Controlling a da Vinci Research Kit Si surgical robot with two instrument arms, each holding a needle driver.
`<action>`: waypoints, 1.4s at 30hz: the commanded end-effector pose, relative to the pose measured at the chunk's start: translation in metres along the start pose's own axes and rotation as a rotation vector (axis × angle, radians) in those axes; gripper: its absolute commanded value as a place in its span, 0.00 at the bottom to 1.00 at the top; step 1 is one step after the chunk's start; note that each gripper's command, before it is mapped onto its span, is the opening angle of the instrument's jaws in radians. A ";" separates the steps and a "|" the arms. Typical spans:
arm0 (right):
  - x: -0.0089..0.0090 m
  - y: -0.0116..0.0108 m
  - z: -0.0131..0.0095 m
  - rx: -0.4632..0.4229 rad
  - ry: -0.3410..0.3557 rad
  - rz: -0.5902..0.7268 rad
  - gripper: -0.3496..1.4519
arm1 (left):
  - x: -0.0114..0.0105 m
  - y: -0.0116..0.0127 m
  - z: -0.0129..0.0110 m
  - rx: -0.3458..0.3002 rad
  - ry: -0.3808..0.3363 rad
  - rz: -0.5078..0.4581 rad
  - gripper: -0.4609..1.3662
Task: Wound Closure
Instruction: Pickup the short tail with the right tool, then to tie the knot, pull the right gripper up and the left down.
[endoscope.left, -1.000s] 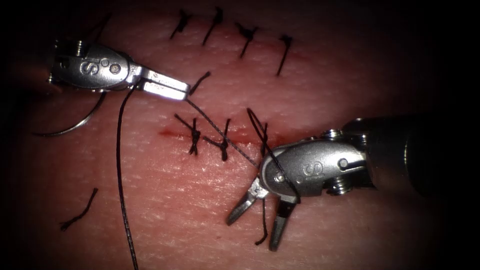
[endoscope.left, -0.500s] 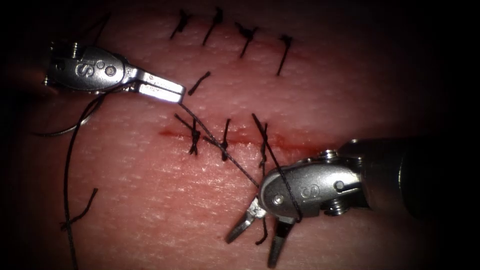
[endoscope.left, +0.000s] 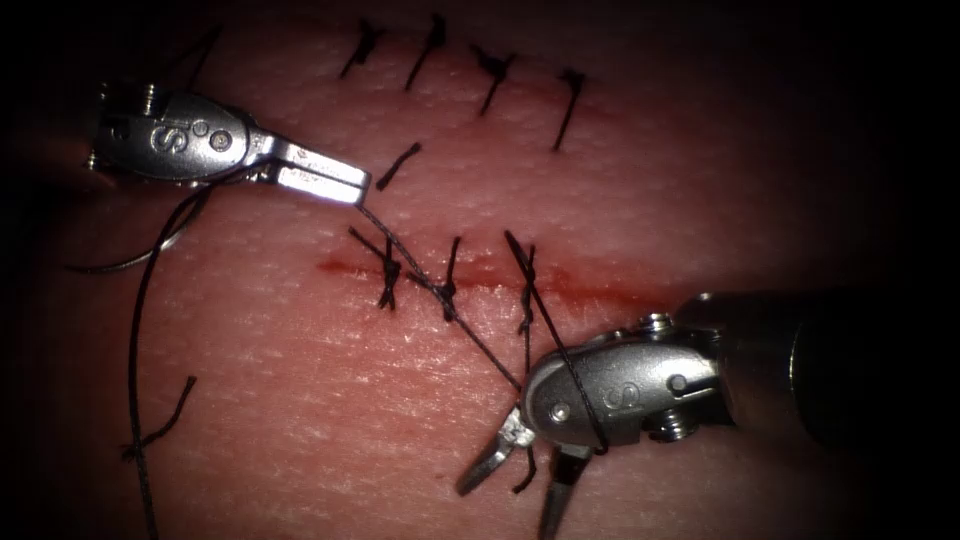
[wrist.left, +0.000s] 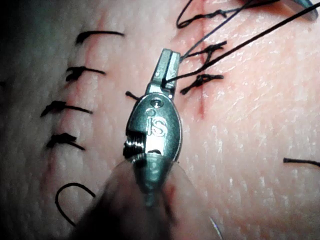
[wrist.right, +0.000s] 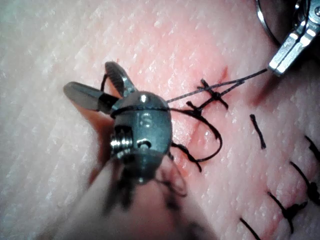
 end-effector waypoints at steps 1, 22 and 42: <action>0.0000 0.0000 0.0000 0.003 -0.006 0.001 0.63 | 0.0000 0.0001 -0.0001 -0.004 0.001 0.001 0.06; -0.0004 0.0004 -0.0016 0.049 -0.017 0.005 0.00 | -0.0006 0.0011 -0.0006 -0.007 -0.002 -0.002 0.06; -0.0014 0.0023 -0.0077 -0.118 0.113 0.077 0.00 | -0.0009 0.0074 0.0007 -0.029 -0.022 -0.013 0.06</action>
